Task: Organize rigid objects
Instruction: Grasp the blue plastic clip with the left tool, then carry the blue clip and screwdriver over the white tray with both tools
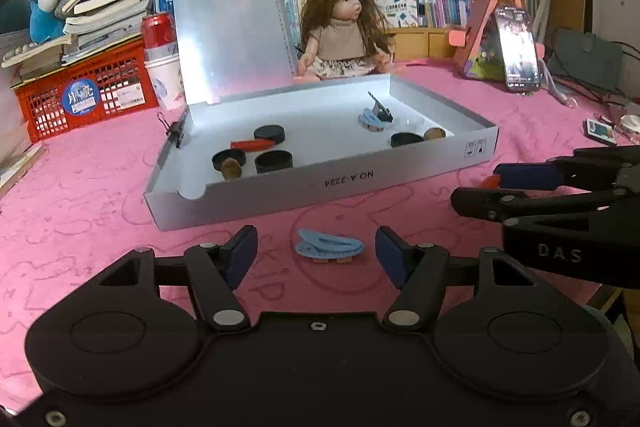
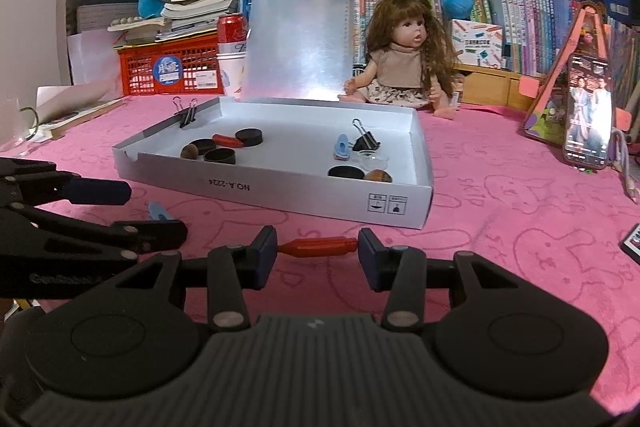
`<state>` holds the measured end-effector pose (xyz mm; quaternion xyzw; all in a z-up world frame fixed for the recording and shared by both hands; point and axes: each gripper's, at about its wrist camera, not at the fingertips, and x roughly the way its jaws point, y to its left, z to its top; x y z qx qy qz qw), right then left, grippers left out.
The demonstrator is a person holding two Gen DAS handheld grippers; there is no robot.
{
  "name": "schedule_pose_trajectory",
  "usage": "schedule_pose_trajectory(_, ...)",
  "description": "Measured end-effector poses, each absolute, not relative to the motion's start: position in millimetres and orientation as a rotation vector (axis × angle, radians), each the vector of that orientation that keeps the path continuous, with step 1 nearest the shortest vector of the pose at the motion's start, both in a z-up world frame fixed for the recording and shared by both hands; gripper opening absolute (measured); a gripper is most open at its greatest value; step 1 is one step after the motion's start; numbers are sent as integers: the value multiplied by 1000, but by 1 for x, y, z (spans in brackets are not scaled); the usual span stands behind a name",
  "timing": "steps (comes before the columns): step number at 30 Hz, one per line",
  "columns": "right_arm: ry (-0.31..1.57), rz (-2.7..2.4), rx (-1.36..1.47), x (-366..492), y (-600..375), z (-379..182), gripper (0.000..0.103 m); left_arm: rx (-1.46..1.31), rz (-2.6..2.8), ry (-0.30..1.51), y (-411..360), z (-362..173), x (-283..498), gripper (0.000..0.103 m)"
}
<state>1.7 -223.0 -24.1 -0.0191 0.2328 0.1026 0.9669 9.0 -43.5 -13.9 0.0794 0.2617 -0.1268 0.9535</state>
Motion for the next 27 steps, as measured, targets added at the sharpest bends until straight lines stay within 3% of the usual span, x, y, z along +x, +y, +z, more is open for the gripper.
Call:
schedule_pose_trajectory(6, 473, 199, -46, -1, -221, -27, 49, 139, -263, 543, -45, -21, 14, 58)
schedule_pose_trajectory(10, 473, 202, -43, -1, -219, -27, 49, 140, -275, 544, -46, -19, 14, 37)
schedule_pose_trajectory(27, 460, 195, 6, 10, -221, -11, 49, 93, -246, 523, -39, 14, 23, 37)
